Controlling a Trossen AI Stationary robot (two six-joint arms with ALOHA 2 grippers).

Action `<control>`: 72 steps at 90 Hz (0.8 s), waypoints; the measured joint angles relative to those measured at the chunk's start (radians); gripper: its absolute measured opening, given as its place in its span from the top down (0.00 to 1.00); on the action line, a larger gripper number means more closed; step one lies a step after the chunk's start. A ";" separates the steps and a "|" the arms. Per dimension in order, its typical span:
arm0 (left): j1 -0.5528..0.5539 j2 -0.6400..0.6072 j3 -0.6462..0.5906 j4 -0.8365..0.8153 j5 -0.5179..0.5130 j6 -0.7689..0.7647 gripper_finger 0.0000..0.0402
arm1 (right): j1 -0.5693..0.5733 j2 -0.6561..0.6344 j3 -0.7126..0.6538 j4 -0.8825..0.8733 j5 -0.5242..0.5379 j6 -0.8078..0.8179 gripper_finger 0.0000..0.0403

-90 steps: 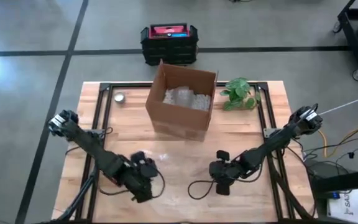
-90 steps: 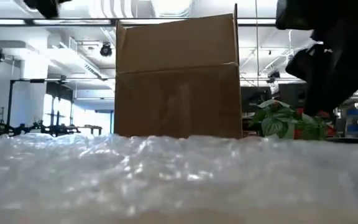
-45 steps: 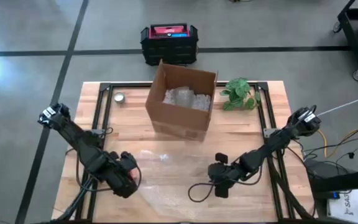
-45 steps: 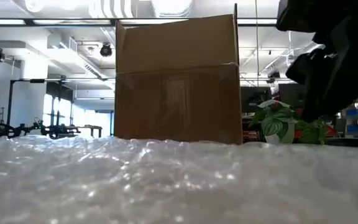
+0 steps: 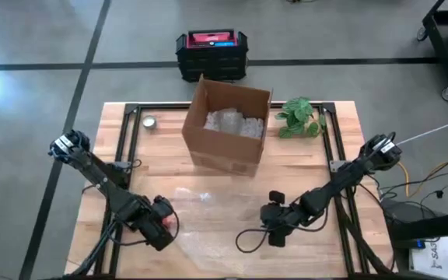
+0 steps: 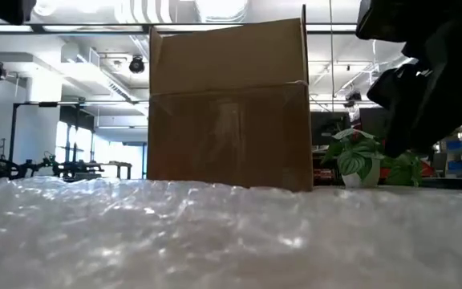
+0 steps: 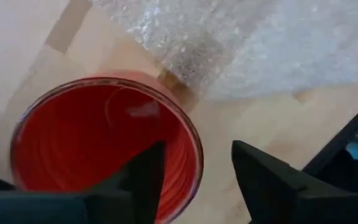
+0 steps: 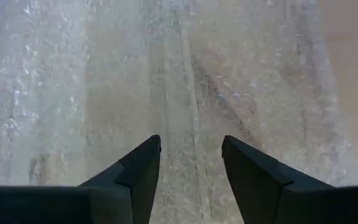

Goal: Wrap mug
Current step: Wrap the orange mug with bubble wrap

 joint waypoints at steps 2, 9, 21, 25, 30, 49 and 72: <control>0.000 0.001 -0.007 0.010 0.000 0.000 0.61 | 0.000 0.000 0.000 0.003 0.000 -0.001 0.62; 0.000 0.002 -0.029 0.032 -0.001 0.003 0.66 | 0.000 0.000 0.000 0.013 0.000 -0.005 0.63; 0.000 0.002 -0.056 0.045 -0.001 0.005 0.77 | 0.000 0.000 0.000 0.018 0.000 -0.008 0.64; 0.000 0.002 -0.062 0.047 0.000 0.006 0.83 | 0.000 0.000 0.000 0.018 0.000 -0.014 0.65; 0.000 0.002 -0.064 0.046 -0.001 0.007 0.90 | 0.000 0.000 0.000 0.018 0.000 -0.019 0.66; 0.000 0.001 0.001 0.003 -0.004 0.053 0.98 | 0.000 0.000 0.000 0.017 0.000 -0.042 0.70; 0.003 0.019 0.262 -0.090 -0.199 0.241 0.99 | 0.000 -0.001 0.000 0.016 -0.001 -0.054 0.76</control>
